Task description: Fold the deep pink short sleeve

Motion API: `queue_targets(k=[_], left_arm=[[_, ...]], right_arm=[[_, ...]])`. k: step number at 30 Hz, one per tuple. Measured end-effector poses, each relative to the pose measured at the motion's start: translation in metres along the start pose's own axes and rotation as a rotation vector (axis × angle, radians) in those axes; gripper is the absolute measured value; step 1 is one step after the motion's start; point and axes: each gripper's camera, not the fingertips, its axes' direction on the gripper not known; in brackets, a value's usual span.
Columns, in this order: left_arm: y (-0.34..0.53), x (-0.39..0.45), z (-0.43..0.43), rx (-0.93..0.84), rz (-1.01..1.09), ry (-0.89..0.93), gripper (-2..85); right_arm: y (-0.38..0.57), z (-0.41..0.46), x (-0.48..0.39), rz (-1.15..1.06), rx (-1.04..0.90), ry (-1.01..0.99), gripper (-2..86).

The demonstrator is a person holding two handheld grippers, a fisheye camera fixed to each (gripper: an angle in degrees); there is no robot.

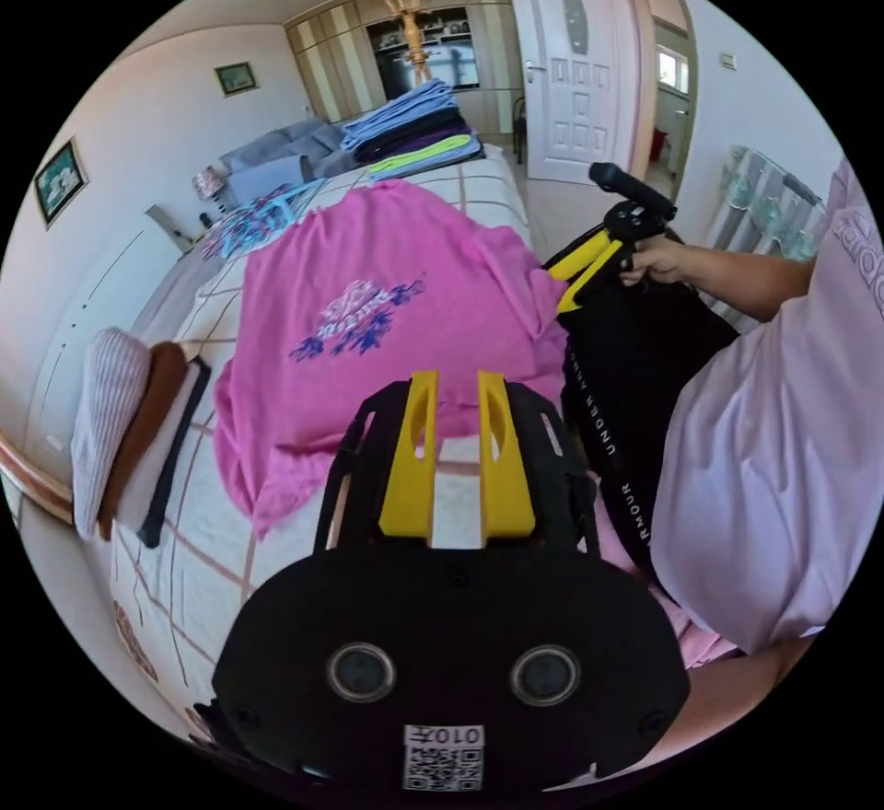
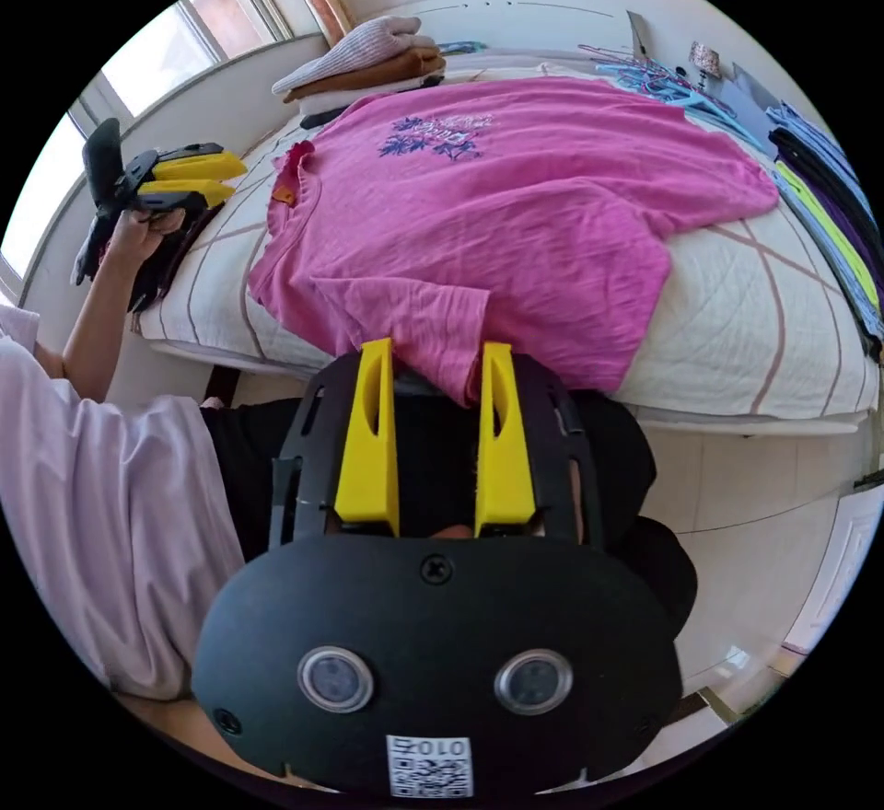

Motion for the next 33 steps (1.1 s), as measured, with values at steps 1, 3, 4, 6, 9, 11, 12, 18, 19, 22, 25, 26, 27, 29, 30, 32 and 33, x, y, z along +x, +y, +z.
queue_targets(k=[1, 3, 4, 6, 9, 11, 12, 18, 19, 22, 25, 26, 27, 29, 30, 32, 33], left_arm=[[-0.009, 0.015, 0.008, 0.019, 0.048, 0.035, 6.9], [-0.021, 0.043, 0.023, 0.02, 0.132, 0.028, 7.6], [-0.028, 0.062, 0.032, 0.021, 0.187, 0.007, 7.8], [-0.036, 0.085, 0.048, 0.018, 0.233, -0.016, 7.8], [-0.047, 0.108, 0.072, 0.01, 0.269, -0.023, 7.4], [-0.054, 0.116, 0.08, 0.001, 0.276, -0.053, 6.7], [-0.058, 0.117, 0.083, -0.001, 0.266, -0.083, 5.5], [-0.059, 0.09, 0.061, 0.088, 0.166, 0.065, 0.1], [-0.057, 0.078, 0.057, 0.097, 0.113, 0.098, -0.1], [-0.055, 0.049, 0.044, 0.114, 0.01, 0.151, -0.5], [-0.061, 0.027, 0.035, 0.114, -0.04, 0.208, -0.6], [-0.062, 0.024, 0.033, 0.115, -0.043, 0.213, -0.6], [-0.066, 0.02, 0.03, 0.117, -0.045, 0.222, -0.6], [-0.07, 0.015, 0.027, 0.112, -0.051, 0.24, -0.6], [-0.072, 0.013, 0.026, 0.107, -0.056, 0.254, -0.6], [-0.075, 0.011, 0.025, 0.1, -0.061, 0.267, -0.6], [-0.076, 0.01, 0.025, 0.094, -0.062, 0.267, -0.6]], right_arm=[[0.004, -0.009, -0.003, -0.018, 0.032, -0.012, 7.8], [0.014, -0.028, -0.006, -0.01, 0.094, 0.006, 4.5], [0.021, -0.042, -0.01, -0.008, 0.129, 0.016, 4.1], [0.03, -0.061, -0.016, -0.021, 0.174, 0.012, 3.9], [0.041, -0.086, -0.036, -0.081, 0.217, 0.018, 3.6], [0.046, -0.1, -0.059, -0.177, 0.234, 0.027, 3.5], [0.048, -0.102, -0.064, -0.203, 0.233, 0.031, 3.5], [0.084, -0.106, -0.058, -0.077, 0.306, 0.108, 8.2], [0.098, -0.103, -0.049, -0.021, 0.316, 0.129, 11.1], [0.126, -0.086, -0.051, 0.013, 0.291, 0.24, 15.5], [0.134, -0.066, -0.072, 0.006, 0.319, 0.268, 17.5], [0.133, -0.056, -0.082, 0.002, 0.326, 0.307, 17.7], [0.132, -0.05, -0.087, -0.003, 0.326, 0.329, 17.7], [0.122, -0.027, -0.103, -0.021, 0.311, 0.41, 17.6], [0.119, -0.022, -0.106, -0.027, 0.307, 0.419, 17.6], [0.108, -0.003, -0.118, -0.032, 0.32, 0.447, 17.7], [0.107, 0.001, -0.121, -0.033, 0.33, 0.454, 17.8]])
